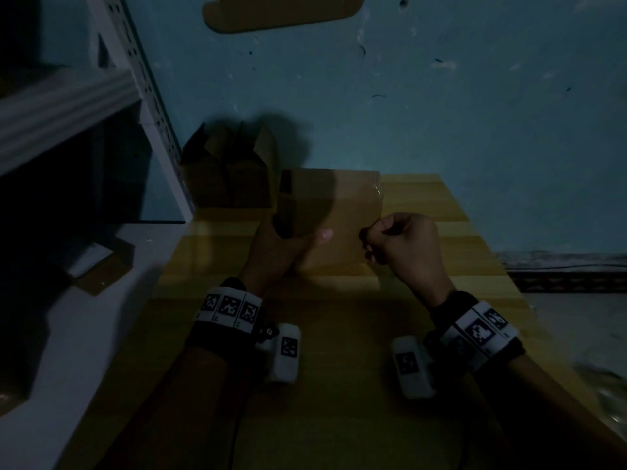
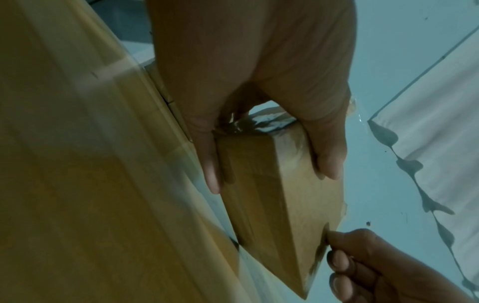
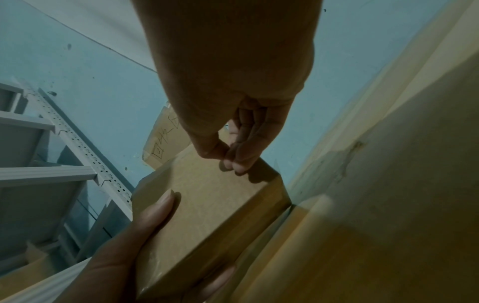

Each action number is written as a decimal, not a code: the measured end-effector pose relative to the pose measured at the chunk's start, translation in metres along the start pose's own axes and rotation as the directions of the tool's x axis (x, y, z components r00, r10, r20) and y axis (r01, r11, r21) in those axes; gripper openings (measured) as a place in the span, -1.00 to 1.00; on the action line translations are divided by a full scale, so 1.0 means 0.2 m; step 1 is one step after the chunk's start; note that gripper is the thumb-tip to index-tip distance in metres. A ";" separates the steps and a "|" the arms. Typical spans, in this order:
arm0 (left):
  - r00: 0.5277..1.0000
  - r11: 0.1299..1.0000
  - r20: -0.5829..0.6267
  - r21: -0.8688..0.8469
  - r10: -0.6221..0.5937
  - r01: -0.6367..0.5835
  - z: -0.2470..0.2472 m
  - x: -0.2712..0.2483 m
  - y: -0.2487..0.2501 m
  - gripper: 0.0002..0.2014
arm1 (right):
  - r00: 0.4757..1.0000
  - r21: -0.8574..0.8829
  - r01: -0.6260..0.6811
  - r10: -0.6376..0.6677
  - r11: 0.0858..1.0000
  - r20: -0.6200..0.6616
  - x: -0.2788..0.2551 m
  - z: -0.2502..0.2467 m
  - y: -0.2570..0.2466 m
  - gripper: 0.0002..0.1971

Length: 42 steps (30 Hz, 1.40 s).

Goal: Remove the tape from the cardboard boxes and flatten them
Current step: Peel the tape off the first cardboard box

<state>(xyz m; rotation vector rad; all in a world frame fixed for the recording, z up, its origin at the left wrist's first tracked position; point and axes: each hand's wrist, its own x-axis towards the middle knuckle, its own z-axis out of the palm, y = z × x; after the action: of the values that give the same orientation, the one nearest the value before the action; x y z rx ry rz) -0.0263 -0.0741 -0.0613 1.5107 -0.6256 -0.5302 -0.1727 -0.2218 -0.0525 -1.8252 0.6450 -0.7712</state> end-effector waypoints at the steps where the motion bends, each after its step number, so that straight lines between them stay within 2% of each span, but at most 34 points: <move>1: 1.000 1.000 0.008 -0.008 -0.004 0.004 0.00 0.00 0.00 -0.28 | 1.000 0.003 0.003 -0.003 1.000 0.000 0.00 0.00 0.00 -0.84; 3: 1.000 1.000 0.027 -0.015 -0.011 0.011 -0.01 -0.01 0.01 -0.36 | 1.000 0.012 0.005 -0.005 1.000 0.002 0.00 0.00 0.00 -0.85; 6: 0.999 0.998 0.027 -0.049 -0.035 0.037 -0.03 0.00 0.01 -0.21 | 1.000 0.048 -0.020 0.020 0.999 -0.005 0.00 -0.01 0.01 -0.84; 9: 0.996 0.990 0.024 -0.106 -0.090 0.092 -0.05 0.00 0.00 -0.23 | 0.997 0.121 -0.079 0.076 0.989 0.034 0.01 -0.03 0.01 -0.84; 11: 0.995 0.988 0.014 -0.116 -0.101 0.102 -0.05 0.00 0.00 -0.15 | 0.994 0.148 -0.100 0.093 0.984 0.056 0.01 -0.04 0.00 -0.87; 13: 0.995 0.988 0.000 -0.112 -0.102 0.102 -0.06 0.01 -0.01 -0.17 | 0.994 0.164 -0.098 0.087 0.982 0.073 0.01 -0.05 -0.01 -0.88; 15: 0.993 0.988 0.000 -0.108 -0.115 0.114 -0.06 0.01 -0.01 -0.25 | 0.995 0.150 -0.069 0.057 0.986 0.079 0.01 -0.05 -0.02 -0.82; 16: 0.993 0.988 0.005 -0.099 -0.118 0.118 -0.06 0.01 -0.01 -0.23 | 0.997 0.123 -0.045 0.036 0.991 0.075 0.01 -0.05 -0.02 -0.77; 19: 0.994 0.991 0.015 -0.084 -0.106 0.107 -0.06 0.01 -0.01 -0.17 | 0.999 0.029 0.006 -0.008 1.000 0.041 0.01 -0.03 -0.01 -0.68; 22: 0.994 0.991 0.024 -0.077 -0.109 0.111 -0.06 0.01 -0.01 -0.10 | 0.999 -0.003 0.021 -0.021 1.000 0.029 0.02 -0.03 0.00 -0.76; 26: 0.995 0.992 0.026 -0.082 -0.092 0.094 -0.05 0.01 0.00 -0.23 | 0.999 -0.009 0.014 -0.014 1.000 0.029 0.02 -0.04 0.00 -0.79; 30: 0.997 0.995 0.012 -0.063 -0.079 0.080 -0.05 0.02 -0.03 -0.10 | 1.000 -0.027 -0.004 0.004 1.000 0.006 0.01 -0.04 -0.01 -0.79; 32: 0.999 0.998 -0.004 -0.040 -0.054 0.054 -0.04 0.02 -0.03 -0.11 | 1.000 -0.008 -0.021 0.021 1.000 -0.008 0.01 -0.03 -0.02 -0.80; 36: 0.999 0.999 -0.042 0.033 0.002 0.000 -0.01 0.03 -0.03 -0.02 | 0.998 0.076 -0.059 0.060 0.995 -0.015 -0.01 -0.01 -0.02 -0.85; 40: 0.999 0.998 -0.048 0.062 0.007 -0.004 0.00 0.02 -0.04 0.09 | 0.996 0.112 -0.087 0.089 0.990 -0.016 0.00 -0.01 -0.01 -0.84; 42: 0.999 0.998 -0.049 0.064 0.012 -0.009 0.00 0.02 -0.04 0.08 | 0.995 0.139 -0.095 0.097 0.986 -0.008 0.00 0.00 0.00 -0.83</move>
<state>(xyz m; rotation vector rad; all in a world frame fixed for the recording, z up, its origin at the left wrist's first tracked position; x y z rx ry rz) -0.0220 -0.0772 -0.0689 1.5755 -0.6169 -0.4677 -0.1723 -0.2223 -0.0529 -1.6519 0.6675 -0.7474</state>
